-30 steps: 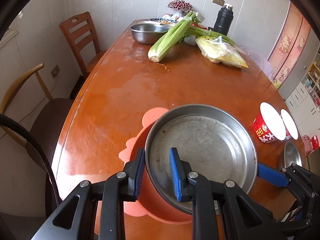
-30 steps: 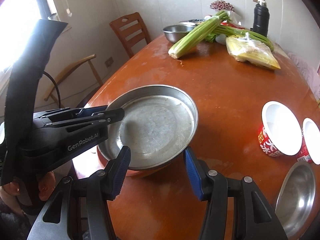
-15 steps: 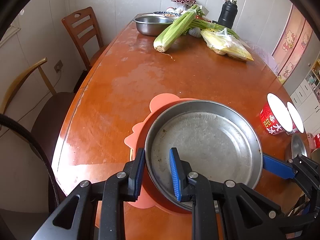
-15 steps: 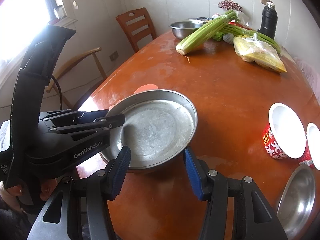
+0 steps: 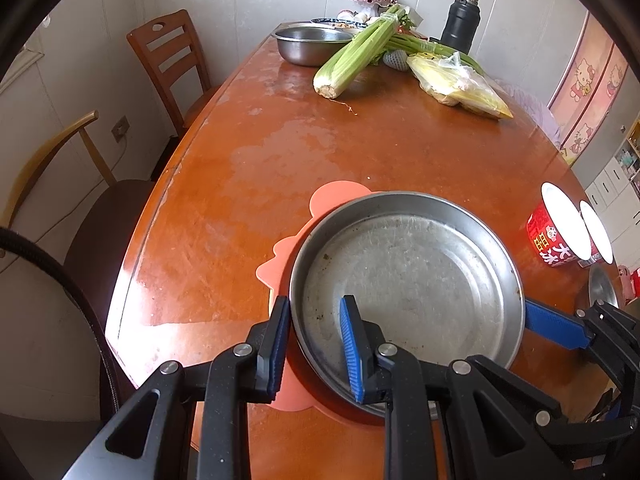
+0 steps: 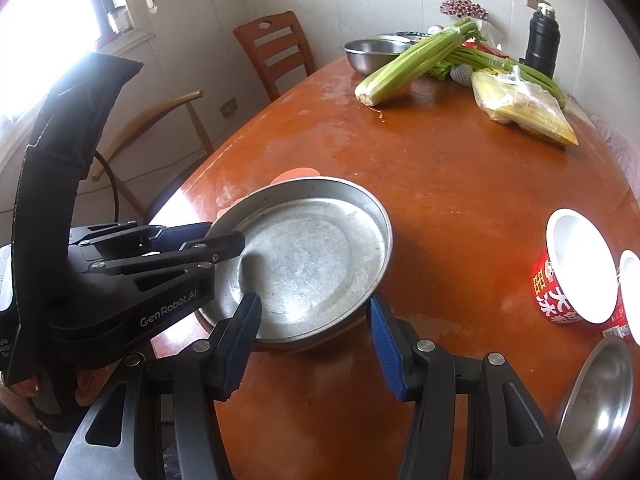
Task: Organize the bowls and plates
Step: 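Carry the grey metal pan with the left gripper over the orange bear plate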
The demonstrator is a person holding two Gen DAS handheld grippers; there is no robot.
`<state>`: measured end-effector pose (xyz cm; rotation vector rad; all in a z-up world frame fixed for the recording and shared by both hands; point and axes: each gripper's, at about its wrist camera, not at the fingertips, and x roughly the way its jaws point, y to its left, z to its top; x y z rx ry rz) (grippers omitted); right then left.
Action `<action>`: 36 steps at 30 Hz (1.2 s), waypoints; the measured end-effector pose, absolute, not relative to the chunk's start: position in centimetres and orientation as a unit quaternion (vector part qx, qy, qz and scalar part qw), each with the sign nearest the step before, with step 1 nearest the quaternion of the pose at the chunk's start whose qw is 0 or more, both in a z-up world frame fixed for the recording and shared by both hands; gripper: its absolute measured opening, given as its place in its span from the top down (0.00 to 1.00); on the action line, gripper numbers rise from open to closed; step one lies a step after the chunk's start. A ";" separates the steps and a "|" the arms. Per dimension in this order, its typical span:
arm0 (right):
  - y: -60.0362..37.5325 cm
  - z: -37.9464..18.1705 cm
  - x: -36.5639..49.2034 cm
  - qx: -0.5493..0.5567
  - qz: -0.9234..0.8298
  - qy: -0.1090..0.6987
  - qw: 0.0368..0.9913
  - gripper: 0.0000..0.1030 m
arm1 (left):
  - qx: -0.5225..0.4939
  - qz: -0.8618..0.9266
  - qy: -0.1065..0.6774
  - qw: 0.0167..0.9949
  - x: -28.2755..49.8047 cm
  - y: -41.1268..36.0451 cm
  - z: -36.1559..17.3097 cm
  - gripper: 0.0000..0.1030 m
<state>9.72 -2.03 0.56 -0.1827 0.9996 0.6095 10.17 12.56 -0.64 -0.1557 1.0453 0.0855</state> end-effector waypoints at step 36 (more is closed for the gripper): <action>-2.0 0.8 9.6 -0.100 0.314 0.455 0.827 0.44 | -0.109 0.080 0.477 0.869 8.7 15.1 0.9 0.74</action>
